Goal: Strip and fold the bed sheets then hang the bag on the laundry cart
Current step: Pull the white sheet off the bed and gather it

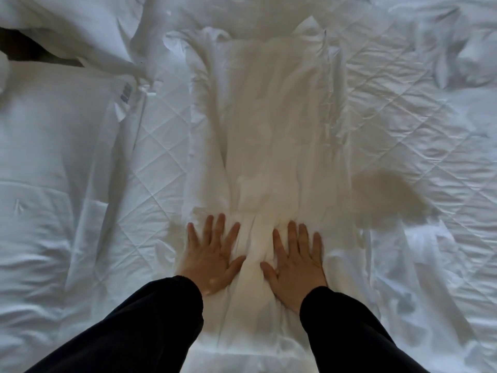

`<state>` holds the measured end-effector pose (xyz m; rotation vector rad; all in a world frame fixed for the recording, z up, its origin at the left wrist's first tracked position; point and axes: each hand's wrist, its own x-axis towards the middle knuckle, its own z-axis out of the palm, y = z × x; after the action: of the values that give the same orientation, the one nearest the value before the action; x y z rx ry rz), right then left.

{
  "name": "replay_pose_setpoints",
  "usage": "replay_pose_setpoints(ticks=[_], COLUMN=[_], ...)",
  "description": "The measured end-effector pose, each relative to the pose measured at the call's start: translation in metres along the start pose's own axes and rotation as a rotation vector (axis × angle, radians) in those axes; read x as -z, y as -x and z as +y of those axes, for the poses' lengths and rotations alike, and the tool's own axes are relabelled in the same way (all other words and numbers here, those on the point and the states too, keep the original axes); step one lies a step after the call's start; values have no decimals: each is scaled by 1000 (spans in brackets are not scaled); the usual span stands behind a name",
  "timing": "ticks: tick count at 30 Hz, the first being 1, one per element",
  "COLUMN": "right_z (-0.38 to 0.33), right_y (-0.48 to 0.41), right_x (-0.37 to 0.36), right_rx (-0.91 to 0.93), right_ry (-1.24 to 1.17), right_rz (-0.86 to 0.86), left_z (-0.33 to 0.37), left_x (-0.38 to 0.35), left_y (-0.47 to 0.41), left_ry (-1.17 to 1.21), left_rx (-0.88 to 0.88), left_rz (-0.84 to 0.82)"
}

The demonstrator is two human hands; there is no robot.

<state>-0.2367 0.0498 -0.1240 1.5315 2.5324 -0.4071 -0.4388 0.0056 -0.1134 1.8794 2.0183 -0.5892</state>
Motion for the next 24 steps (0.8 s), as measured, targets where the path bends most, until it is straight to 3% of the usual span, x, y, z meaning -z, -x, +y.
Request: replay_pose_setpoints(ticks=[3, 8, 13, 16, 21, 24], right_z=[2, 7, 13, 13, 5, -5], right_y=[-5, -13, -38, -68, -119, -156], right_x=[3, 19, 52, 69, 91, 104], right_rx=[41, 75, 146, 109, 78, 23], right_ry=[-10, -50, -80, -119, -199, -278], right_rz=[-56, -125, -143, -91, -225, -172], left_z=[0, -12, -31, -46, -74, -95], left_x=[4, 26, 67, 103, 130, 138], left_y=[-3, -34, -87, -134, -195, -222], left_ry=[-34, -16, 2, 35, 149, 255], left_rx=[15, -46, -57, 41, 162, 277], left_rz=[25, 347, 455, 444, 407, 374])
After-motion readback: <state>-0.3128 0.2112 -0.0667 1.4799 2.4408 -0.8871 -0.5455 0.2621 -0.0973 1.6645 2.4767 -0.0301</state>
